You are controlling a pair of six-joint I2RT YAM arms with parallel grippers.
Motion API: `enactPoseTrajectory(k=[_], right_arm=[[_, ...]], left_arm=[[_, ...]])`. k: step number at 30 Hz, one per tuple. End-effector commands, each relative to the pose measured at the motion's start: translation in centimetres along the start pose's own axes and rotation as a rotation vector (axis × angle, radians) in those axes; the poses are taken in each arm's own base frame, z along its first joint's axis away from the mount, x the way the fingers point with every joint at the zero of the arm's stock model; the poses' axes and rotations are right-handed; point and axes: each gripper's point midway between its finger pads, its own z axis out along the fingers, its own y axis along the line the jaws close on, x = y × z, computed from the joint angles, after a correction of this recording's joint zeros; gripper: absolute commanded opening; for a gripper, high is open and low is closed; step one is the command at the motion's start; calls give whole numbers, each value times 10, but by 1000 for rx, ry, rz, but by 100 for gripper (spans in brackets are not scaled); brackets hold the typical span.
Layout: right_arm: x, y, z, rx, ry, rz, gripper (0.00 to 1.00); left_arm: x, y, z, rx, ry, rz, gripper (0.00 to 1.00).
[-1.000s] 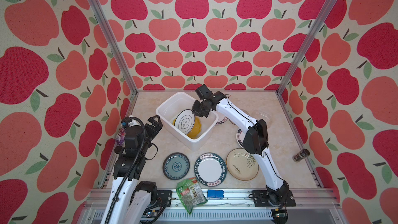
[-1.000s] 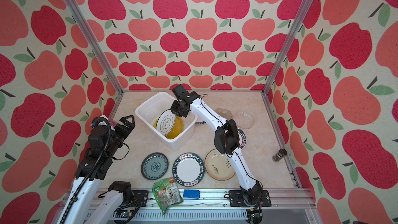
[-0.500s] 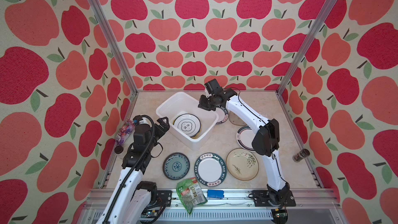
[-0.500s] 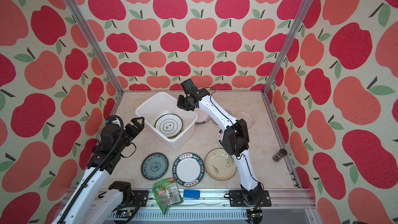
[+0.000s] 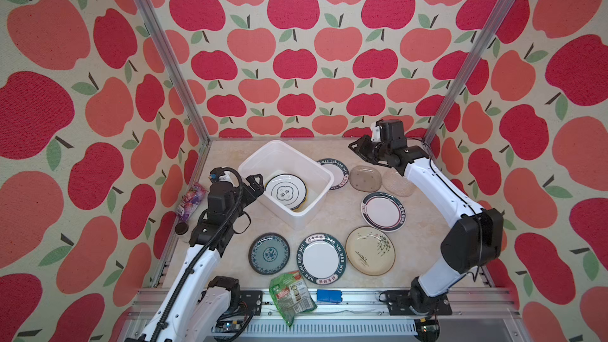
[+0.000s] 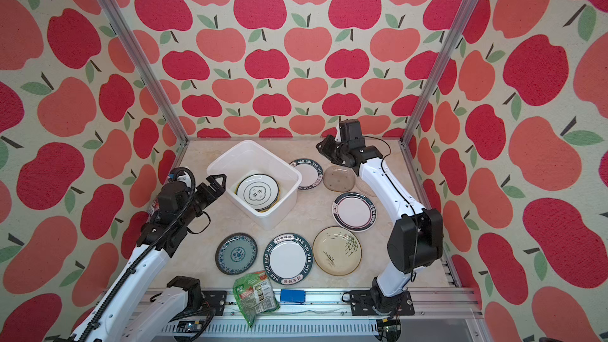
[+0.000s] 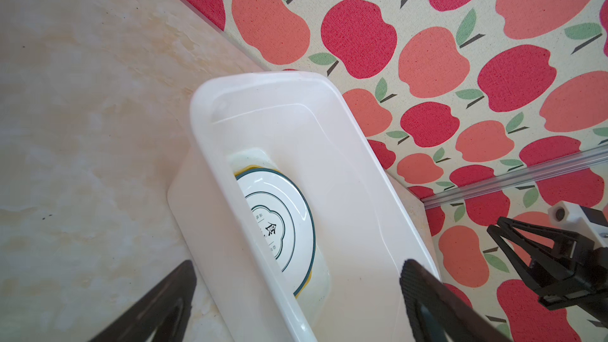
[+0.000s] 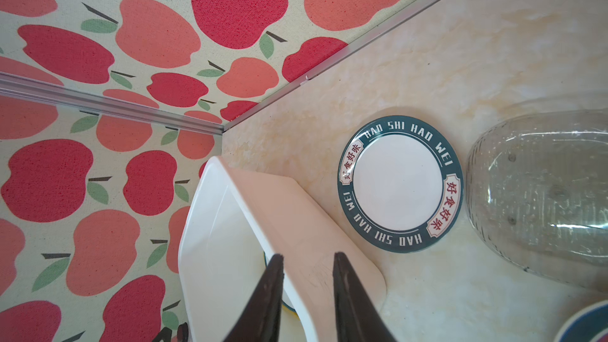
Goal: Place the plates into the plastic bin on the countertop
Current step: Pick up the plate from the middle-right of the table.
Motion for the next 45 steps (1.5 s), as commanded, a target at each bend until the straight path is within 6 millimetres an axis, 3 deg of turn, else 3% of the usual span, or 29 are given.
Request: enactPoseTrajectory(k=[1,7,13,21,25,29,35,45], right_arm=[[28,-20,-2,0,68,25,33],[69,-78,-17,52,140,86,41],[96,-138,-22,118,139,213,37],[95,-217,-90,281,12,325,43],[99,-240,-119,340,-21,379,43],[117,-262,-146,440,-35,449,43],[144,-278,-145,433,-46,531,44],[173,-303,-124,439,-1,588,41]], left_arm=[[-9,-26,5,95,24,69,99],[-1,-33,20,154,72,78,99],[10,-22,30,145,100,53,99],[17,-15,32,141,118,36,99],[20,-12,37,141,127,27,99],[22,-10,41,135,138,23,99],[22,-7,45,141,143,17,99],[24,-2,44,149,146,2,99]])
